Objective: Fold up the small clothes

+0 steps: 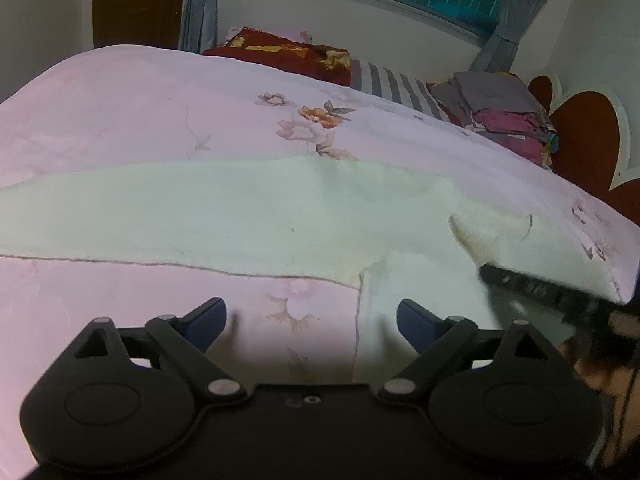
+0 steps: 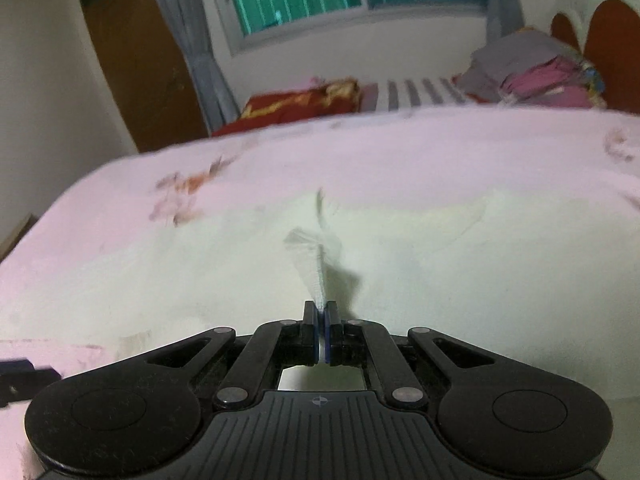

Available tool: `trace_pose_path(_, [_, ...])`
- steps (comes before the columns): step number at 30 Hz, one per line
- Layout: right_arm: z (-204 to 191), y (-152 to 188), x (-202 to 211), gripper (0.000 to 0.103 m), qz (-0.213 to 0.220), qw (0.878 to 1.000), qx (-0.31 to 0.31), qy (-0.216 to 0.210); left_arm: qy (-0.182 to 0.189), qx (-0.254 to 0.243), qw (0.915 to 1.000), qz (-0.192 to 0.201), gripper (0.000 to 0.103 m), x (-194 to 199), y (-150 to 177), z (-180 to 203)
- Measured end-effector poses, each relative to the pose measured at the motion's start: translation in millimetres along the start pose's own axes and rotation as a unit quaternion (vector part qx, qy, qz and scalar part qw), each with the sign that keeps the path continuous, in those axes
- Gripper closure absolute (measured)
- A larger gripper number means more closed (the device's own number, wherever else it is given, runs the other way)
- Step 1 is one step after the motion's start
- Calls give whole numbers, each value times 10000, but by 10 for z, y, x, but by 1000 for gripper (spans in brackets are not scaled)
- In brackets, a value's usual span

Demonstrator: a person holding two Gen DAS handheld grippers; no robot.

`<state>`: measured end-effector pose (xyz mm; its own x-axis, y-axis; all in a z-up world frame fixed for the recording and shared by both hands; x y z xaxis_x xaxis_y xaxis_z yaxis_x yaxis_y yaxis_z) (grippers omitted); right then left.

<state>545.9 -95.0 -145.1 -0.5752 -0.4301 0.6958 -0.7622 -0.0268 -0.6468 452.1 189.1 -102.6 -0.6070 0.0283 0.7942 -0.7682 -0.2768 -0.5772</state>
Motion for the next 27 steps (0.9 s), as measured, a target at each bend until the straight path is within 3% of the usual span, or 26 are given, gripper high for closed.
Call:
trace_pose_path(3, [-111,45,18,100,33,9993,321,206,185,-47,9998,84,1,-39,-81,74])
trace_pose_path(5, [-142,70,106,71,138,9972,550,479,380,-113,9992,89,1,-112,-152,219])
trace_pose_path(6, [-77,95,201,56,303,9975,489,410,523,-143,9985,68,1,-172,-196,333])
trace_pose_path(8, [80,127,346,56,375,9986,184,334,821,-191,9964,18,2,-281,-247,533])
trace_pose_path(10, [253,178,486,56,397,9979,30,507,1169,-235,9927,-172,12,-472,-284,756])
trace_pose_path(12, [480,243,619,63,412,9969,-178,641,1403,-206,9886,-509,32,-707,-301,938])
trace_pose_path(13, [598,271,672,73,384,9961,-300,729,1427,-188,9876,-620,35,-815,-298,996])
trace_pose_path(14, [741,304,741,77,350,9949,-459,832,1381,-171,9875,-734,37,-924,-300,1044])
trace_pose_path(16, [1001,373,845,81,289,9923,-738,947,1351,-159,9888,-620,37,-1001,-299,1116])
trace_pose_path(17, [1105,398,926,82,258,9913,-822,991,1369,-151,9886,-608,44,-1026,-310,1145])
trace_pose_path(18, [1206,424,966,82,218,9904,-911,1020,1408,-133,9882,-590,62,-1050,-326,1167])
trace_pose_path(19, [1304,459,1050,82,211,9897,-1005,1000,1446,-124,9877,-584,72,-1079,-336,1183])
trace_pose_path(20, [1391,488,1101,82,194,9890,-1085,988,1466,-172,9871,-626,91,-1125,-334,1211])
trace_pose_path(21, [1440,501,1102,82,194,9883,-1134,1004,1469,-251,9866,-664,96,-1163,-327,1234])
trace_pose_path(27, [1473,484,1120,83,241,9863,-1202,1104,1596,-362,9865,-59,100,-810,-378,1119])
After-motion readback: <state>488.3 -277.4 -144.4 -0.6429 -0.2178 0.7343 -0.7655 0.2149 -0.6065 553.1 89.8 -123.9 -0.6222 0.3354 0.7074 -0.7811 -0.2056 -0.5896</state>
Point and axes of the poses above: each gripper's, at about its wrist camera, not at the fingertips, and x roughly against the way its jaws point, z to its right, y to its underside, the point moved 1 cm from there along -x, roughly the way its jaws point, and after that the axes turned 4 degrees about -z, right-handed, at the moved point
